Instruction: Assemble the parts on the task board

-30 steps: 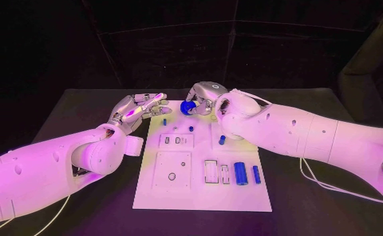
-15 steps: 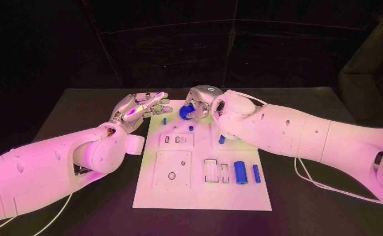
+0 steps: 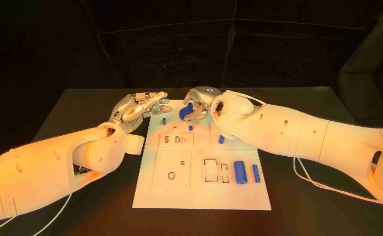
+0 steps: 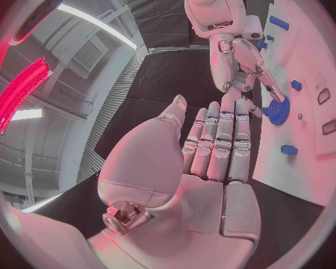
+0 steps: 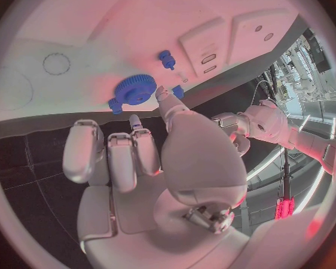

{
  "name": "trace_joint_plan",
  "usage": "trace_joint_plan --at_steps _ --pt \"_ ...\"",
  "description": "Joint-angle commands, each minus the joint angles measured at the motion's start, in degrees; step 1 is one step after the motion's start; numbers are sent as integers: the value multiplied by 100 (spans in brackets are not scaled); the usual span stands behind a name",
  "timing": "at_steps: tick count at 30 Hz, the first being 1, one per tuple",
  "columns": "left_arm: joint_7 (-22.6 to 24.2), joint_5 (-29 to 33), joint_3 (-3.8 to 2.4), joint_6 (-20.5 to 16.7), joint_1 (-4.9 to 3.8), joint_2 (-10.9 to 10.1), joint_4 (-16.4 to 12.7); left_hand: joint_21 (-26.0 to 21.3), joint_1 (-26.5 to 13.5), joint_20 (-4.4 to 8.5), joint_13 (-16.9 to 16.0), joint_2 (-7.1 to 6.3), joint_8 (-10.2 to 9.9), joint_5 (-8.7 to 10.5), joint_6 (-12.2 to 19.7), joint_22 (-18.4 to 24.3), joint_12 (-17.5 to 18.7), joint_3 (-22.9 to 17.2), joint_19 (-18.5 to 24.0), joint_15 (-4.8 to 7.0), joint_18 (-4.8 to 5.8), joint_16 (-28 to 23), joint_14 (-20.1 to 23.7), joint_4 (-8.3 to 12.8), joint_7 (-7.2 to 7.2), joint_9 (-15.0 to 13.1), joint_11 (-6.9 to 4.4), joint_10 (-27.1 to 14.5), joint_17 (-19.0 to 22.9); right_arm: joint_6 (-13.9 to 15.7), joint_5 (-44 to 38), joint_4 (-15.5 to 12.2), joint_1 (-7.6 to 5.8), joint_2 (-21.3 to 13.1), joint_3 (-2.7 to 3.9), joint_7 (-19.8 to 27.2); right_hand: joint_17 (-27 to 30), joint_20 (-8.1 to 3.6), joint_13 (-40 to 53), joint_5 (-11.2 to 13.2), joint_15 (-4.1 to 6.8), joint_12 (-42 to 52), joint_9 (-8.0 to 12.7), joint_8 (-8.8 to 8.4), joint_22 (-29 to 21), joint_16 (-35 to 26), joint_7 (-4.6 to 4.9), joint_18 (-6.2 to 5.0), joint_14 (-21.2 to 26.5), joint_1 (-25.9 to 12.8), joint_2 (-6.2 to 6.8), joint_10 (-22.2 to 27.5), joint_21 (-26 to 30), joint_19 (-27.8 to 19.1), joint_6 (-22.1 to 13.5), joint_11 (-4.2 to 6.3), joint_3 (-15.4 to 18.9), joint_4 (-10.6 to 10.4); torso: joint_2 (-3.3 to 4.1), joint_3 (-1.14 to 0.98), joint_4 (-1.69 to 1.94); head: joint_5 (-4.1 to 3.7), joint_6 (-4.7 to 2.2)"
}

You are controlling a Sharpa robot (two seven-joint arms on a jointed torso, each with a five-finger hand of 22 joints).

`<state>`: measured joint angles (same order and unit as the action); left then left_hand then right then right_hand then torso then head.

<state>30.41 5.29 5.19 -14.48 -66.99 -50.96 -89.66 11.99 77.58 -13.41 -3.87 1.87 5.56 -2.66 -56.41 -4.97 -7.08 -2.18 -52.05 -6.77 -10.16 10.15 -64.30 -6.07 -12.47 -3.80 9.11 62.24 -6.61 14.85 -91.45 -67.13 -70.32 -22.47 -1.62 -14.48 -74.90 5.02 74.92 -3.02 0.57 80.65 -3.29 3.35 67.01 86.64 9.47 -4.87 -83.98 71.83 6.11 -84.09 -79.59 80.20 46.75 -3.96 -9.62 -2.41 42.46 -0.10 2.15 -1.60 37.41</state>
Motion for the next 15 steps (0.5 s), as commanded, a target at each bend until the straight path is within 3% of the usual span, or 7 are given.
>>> trace_joint_plan --at_steps 1,3,5,8,12,15 --pt "44 10 -4 53 -10 5 -4 -25 0 -15 8 51 -31 -6 -55 8 39 -4 -41 -7 -40 -22 -37 33 0 0 8 40 -10 10 -46 2 -15 10 3 -43 -638 64 586 19 -52 -45 20 -40 -4 31 45 40 -430 -40 80 -46 -11 2 -474 -54 167 -101 1 2 5 -1 2" --pt "39 10 -4 51 -10 3 -4 -25 0 -15 8 51 -31 -6 -55 8 39 -4 -41 -7 -40 -22 -37 33 0 0 8 40 -10 17 -38 2 -15 4 3 -57 -659 100 559 14 -83 -75 20 -38 6 39 76 40 -433 -36 91 -22 -18 2 -704 -90 370 -257 -1 1 3 3 7" --pt "37 10 -4 50 -10 1 -5 -25 0 -15 8 51 -31 -6 -55 8 39 -4 -41 -7 -40 -22 -37 33 0 0 8 40 -10 23 -22 -4 -14 -8 3 -64 -671 138 556 11 -110 -80 -4 -11 15 44 107 40 -433 62 61 -12 -25 1 -584 -114 569 -453 -1 1 1 4 7" --pt "35 10 -4 51 -10 -1 -4 -25 0 -15 8 51 -31 -6 -55 8 39 -4 -41 -7 -40 -22 -37 33 0 0 8 40 -10 100 2 -36 -13 -49 2 -59 -675 147 567 -17 -119 -69 -21 10 21 46 102 39 -434 104 19 -17 -31 1 -398 -127 634 -564 -3 0 0 3 7" --pt "33 10 -4 56 -9 -5 0 -25 0 -15 8 51 -31 -6 -55 8 39 -4 -41 -7 -40 -22 -37 33 0 0 8 40 -10 503 140 -231 -1 -244 1 32 -691 143 600 -216 -104 -33 -76 98 54 52 67 42 -437 138 -100 -39 -52 14 201 -102 676 -692 -2 -9 -3 5 7" --pt "33 10 -4 58 -9 -14 1 -25 0 -15 8 51 -31 -6 -55 8 39 -4 -41 -7 -40 -22 -37 33 0 0 8 40 -10 852 376 -461 6 -494 1 246 -694 131 614 -333 -90 -18 -79 112 69 53 49 45 -437 192 -146 -48 -63 21 312 -85 692 -708 -3 -15 -22 14 5"
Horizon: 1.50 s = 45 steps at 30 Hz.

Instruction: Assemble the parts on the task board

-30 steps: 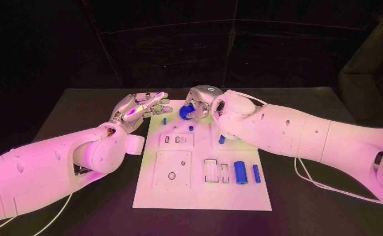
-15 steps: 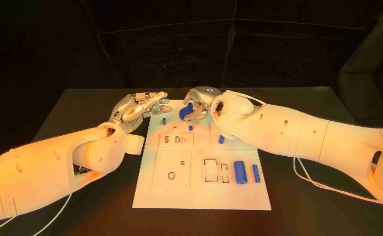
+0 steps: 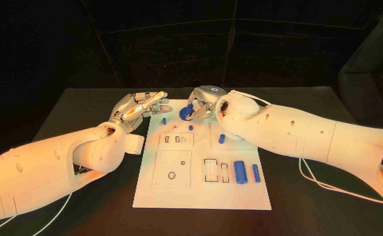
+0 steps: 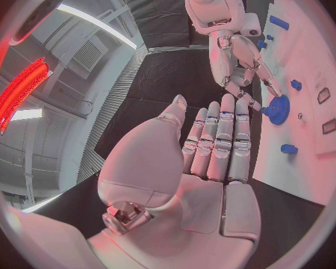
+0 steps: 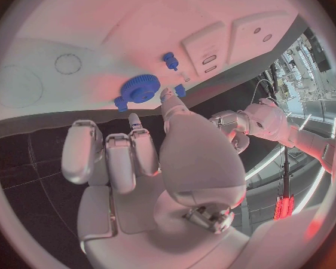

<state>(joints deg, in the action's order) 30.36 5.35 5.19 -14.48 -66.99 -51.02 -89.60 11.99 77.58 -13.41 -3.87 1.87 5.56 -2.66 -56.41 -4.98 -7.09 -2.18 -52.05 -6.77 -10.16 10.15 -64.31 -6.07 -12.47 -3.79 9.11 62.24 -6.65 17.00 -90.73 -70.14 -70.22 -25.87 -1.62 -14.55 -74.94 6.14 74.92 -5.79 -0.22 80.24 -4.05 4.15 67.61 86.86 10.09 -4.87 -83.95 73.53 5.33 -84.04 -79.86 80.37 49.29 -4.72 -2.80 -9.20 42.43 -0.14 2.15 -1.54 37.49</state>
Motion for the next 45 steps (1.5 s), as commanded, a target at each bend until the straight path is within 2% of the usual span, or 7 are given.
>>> trace_joint_plan --at_steps 1,4,9,12,18,30,45 --pt "38 5 -4 58 -9 -11 -5 -25 0 -15 8 51 -31 -6 -55 9 39 -4 -41 -7 -39 -22 -37 33 0 0 8 40 -5 742 408 -244 -3 -258 1 335 -689 15 614 -80 -6 21 -2 32 6 31 -17 44 -440 58 -93 -53 -36 1 75 -4 7 -20 -2 -10 -25 4 -1" --pt "40 5 -4 61 -9 -25 -10 -27 1 -14 8 51 -33 -6 -56 11 41 -3 -42 -7 -39 -24 -38 37 -1 0 8 40 -6 996 809 -536 -3 -657 0 678 -677 1 608 -147 11 13 -9 64 10 26 -42 45 -437 187 -156 -48 -40 1 170 18 -14 46 -6 3 -23 -35 -10" --pt "43 5 -4 61 -9 -41 -18 -28 3 -14 8 53 -34 -6 -57 12 43 -4 -43 -7 -39 -26 -39 40 0 0 8 42 -6 1046 1681 -879 -6 -1386 -2 1336 -723 -51 596 -145 64 -12 -10 128 39 39 -96 51 -446 703 -206 -33 -56 10 376 76 -116 450 -21 0 -88 -36 -42" --pt "42 5 -4 54 -9 -50 -13 -29 9 -13 8 56 -35 -6 -61 13 45 -6 -47 -5 -40 -27 -43 47 3 0 6 47 -8 904 2113 -905 -7 -1750 -3 1693 -707 -60 562 -232 74 -55 -4 135 48 31 -108 53 -441 792 -177 -8 -60 10 438 87 -114 567 -21 -20 -157 -30 -56" --pt "42 5 -3 56 -8 -38 18 -30 13 -12 8 57 -37 -6 -65 14 47 -6 -51 -3 -40 -28 -48 54 6 -1 3 52 -10 650 2500 -751 -8 -2097 -4 2143 -663 -60 526 -406 89 -104 1 148 -49 10 -138 36 -429 830 -121 29 -10 -51 530 111 -81 665 -25 -65 -218 -43 -60" --pt "37 5 18 66 -2 9 70 -33 29 -10 8 61 -40 -6 -72 18 53 -12 -59 0 -41 -32 -55 73 12 -1 -1 60 -12 410 2662 -400 48 -2227 -9 2337 -682 -58 510 -516 77 -126 28 63 -46 13 -106 37 -434 797 -103 45 -9 -60 441 87 -31 713 -16 -75 -199 -94 -40" --pt "44 5 57 76 1 37 104 -35 37 -9 8 64 -42 -6 -75 19 56 -15 -63 1 -41 -34 -58 83 13 -1 -3 64 -14 208 2612 -147 274 -2186 -10 2345 -688 -53 498 -494 68 -141 31 35 -55 14 -96 35 -435 754 -95 55 -5 -67 408 77 7 708 -22 -55 -198 -117 2"
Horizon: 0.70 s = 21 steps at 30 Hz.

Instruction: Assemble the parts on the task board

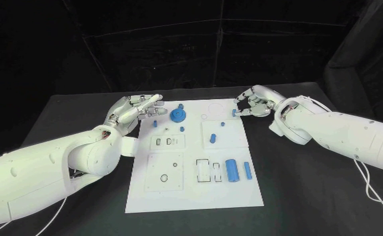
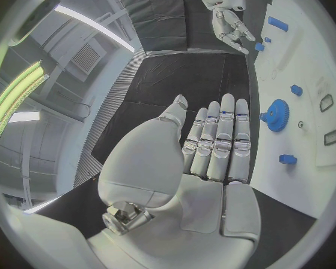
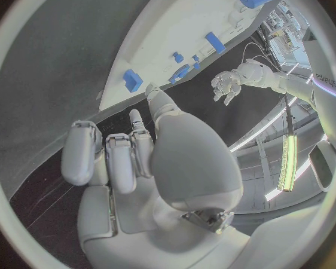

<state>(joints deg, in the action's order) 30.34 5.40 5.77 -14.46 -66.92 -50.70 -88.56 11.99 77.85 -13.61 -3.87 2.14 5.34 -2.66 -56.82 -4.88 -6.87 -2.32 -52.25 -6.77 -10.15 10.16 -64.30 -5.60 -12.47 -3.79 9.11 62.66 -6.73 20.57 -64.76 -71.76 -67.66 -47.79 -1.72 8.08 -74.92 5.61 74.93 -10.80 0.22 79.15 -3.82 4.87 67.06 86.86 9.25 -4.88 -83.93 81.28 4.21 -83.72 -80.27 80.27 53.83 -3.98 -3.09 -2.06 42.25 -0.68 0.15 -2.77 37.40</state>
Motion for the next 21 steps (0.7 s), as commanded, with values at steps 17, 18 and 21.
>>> trace_joint_plan --at_steps 17,18,21 --pt "46 -1 5 73 -2 8 16 -35 11 11 8 38 -20 -6 -34 10 34 -1 -43 1 -42 -34 -58 36 13 -1 -3 22 -5 -190 -88 190 127 143 1 71 -776 3 562 28 22 41 -11 -9 58 46 -18 45 -456 -43 -113 -16 6 -33 39 5 22 -11 -3 -1 4 11 35" --pt "45 -1 5 74 -1 8 16 -35 11 11 8 38 -20 -6 -34 10 34 -1 -43 1 -42 -34 -58 36 13 -1 -3 22 -5 -183 -91 203 129 151 1 64 -780 3 567 33 23 46 -12 -5 62 47 -20 46 -457 -42 -132 -20 4 -31 50 6 16 -10 -4 3 6 11 38" --pt "44 -1 6 74 -1 8 19 -35 11 11 8 38 -20 -6 -34 10 34 -1 -43 1 -42 -34 -58 36 13 -1 -3 22 -5 -175 -80 247 132 180 2 39 -804 2 585 83 26 67 -15 8 82 56 -23 49 -462 -25 -212 -32 -8 -22 99 10 -15 5 -6 0 3 24 71"
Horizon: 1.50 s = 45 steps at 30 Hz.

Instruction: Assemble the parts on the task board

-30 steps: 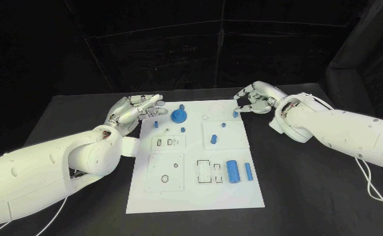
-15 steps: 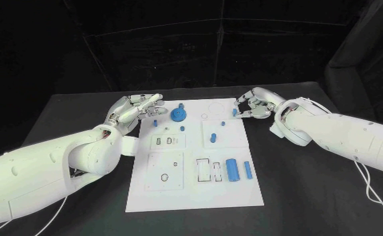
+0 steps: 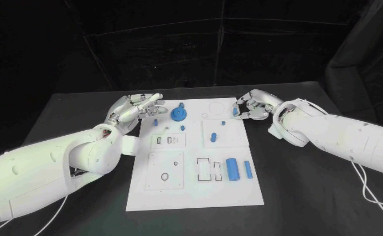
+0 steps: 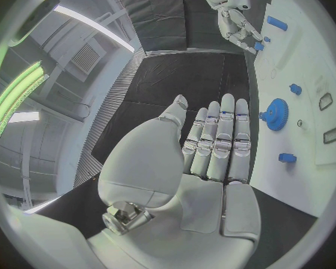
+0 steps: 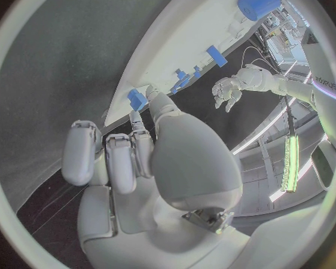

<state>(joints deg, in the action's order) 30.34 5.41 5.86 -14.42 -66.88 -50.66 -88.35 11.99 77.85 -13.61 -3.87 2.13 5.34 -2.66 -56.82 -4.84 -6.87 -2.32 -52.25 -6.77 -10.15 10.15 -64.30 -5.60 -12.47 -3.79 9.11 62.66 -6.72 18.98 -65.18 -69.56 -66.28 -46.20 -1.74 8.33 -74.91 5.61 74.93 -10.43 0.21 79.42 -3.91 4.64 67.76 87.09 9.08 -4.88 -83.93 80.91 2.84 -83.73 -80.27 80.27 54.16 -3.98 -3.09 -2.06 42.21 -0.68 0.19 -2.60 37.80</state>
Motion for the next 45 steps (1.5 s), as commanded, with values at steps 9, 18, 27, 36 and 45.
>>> trace_joint_plan --at_steps 9,18,27,36,45 --pt "35 -2 -2 63 -5 -5 2 -39 19 13 9 41 -25 -6 -38 10 42 -3 -49 3 -42 -40 -62 51 13 0 -5 27 -9 6 -22 143 -4 99 4 -55 -848 -22 641 420 57 102 -20 116 43 49 -55 53 -470 79 -301 -66 -29 -10 347 52 -181 96 -1 0 1 -22 44" --pt "28 -2 -1 55 -5 -17 0 -40 20 13 9 39 -27 -6 -37 10 45 -3 -49 3 -42 -42 -62 54 11 0 -4 27 -9 -16 -20 200 -4 192 4 -94 -861 -41 661 518 79 123 -21 150 54 53 -89 55 -473 55 -351 -78 -36 -6 452 81 -235 116 -2 2 -2 -43 44" --pt "24 -2 0 52 -4 -29 -7 -42 19 13 10 37 -30 -6 -35 12 48 -1 -50 2 -41 -44 -61 57 7 1 -2 26 -9 34 -80 239 -2 275 4 -159 -916 -68 697 562 110 162 -29 203 104 73 -139 64 -484 64 -417 -104 -61 17 589 120 -316 161 -4 -3 1 -72 65" --pt "23 -2 0 48 -4 -41 -14 -42 19 13 10 37 -30 -6 -35 12 48 -1 -50 2 -41 -44 -61 57 7 1 -2 26 -9 490 -194 143 3 259 4 -147 -940 -179 659 610 235 108 -96 402 110 78 -313 63 -488 175 -591 -77 -65 21 1010 271 -627 320 -9 -9 4 -56 32" --pt "19 -2 0 48 -4 -53 -31 -42 19 13 10 37 -30 -6 -35 12 48 -1 -50 2 -41 -44 -61 57 7 1 -2 26 -9 500 -214 55 3 241 5 -297 -914 -167 555 683 180 -23 6 165 80 63 -180 65 -481 -51 -393 -2 -46 5 657 175 -670 324 -7 -12 1 -56 18"
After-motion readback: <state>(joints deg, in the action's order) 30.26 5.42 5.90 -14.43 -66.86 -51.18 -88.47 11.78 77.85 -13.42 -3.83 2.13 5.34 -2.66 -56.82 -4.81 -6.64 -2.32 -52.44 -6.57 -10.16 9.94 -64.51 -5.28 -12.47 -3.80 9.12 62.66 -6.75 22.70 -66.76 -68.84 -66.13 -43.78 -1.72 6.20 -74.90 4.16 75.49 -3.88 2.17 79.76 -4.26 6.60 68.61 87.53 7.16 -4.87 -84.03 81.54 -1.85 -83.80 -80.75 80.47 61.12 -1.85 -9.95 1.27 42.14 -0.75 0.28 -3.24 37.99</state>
